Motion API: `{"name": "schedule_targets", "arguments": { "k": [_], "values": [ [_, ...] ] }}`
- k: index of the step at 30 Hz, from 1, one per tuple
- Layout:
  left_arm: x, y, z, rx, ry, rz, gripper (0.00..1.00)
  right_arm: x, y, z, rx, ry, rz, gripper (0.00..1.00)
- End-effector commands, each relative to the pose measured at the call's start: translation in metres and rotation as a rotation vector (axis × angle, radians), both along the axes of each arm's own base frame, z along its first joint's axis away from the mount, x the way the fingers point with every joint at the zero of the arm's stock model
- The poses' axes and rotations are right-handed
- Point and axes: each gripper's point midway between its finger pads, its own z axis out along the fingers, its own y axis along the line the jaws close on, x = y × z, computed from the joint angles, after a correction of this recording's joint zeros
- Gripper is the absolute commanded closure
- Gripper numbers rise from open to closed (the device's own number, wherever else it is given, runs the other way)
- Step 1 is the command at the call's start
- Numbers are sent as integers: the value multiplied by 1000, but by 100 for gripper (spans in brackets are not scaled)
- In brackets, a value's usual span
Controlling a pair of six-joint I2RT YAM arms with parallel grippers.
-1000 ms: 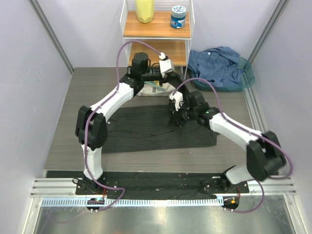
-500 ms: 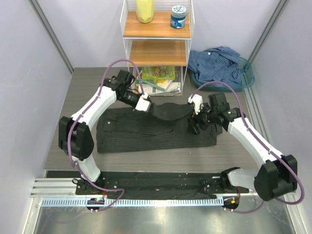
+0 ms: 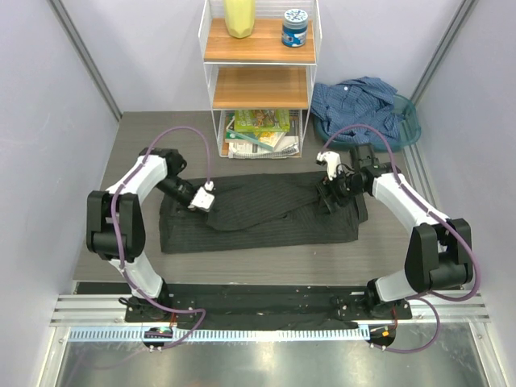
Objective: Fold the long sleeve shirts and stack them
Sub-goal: Fold the shirt
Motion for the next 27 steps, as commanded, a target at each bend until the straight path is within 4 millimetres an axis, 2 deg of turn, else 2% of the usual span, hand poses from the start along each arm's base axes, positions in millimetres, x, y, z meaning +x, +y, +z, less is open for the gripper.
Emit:
{"name": "schedule_targets", "arguments": {
  "k": [1,5,8,12,13,15,16,17,18,19,21,22,23,25,26,27],
  "values": [
    [-8,5,18,-120,-362,-427,100,12,-2,21,10,-66,13,26],
    [3,12,17,-117,-377,-397,100,12,-1,26,15,-77,19,27],
    [19,15,15,-103,-424,-389,98,18,-3,24,1,-75,0,28],
    [39,28,7,-67,-477,-364,76,19,-3,16,-1,-43,-18,30],
    [45,41,6,-43,-497,-334,71,19,-3,15,-2,-41,-21,30],
    [44,53,6,-26,-493,-291,60,21,-2,17,6,-34,-37,30],
    [45,63,14,-28,-469,-188,53,23,-1,17,10,-31,-42,30],
    [45,66,19,-30,-443,-109,33,25,-1,18,14,-32,-49,30],
    [47,71,23,-19,-391,7,32,30,1,24,27,-36,-67,30],
    [44,77,27,10,-246,220,31,33,4,23,39,-26,-68,30],
    [51,82,44,20,-155,466,30,43,7,29,56,-33,-83,30],
    [42,80,46,31,9,647,30,49,10,26,68,-20,-104,30],
    [38,78,51,43,79,717,32,53,11,25,77,-14,-116,30],
    [33,68,48,72,219,863,33,65,14,25,91,-17,-146,33],
    [28,69,38,120,340,1027,34,69,14,17,87,3,-157,35],
    [34,68,32,122,367,1086,35,74,14,17,86,4,-170,39]
  ]
}}
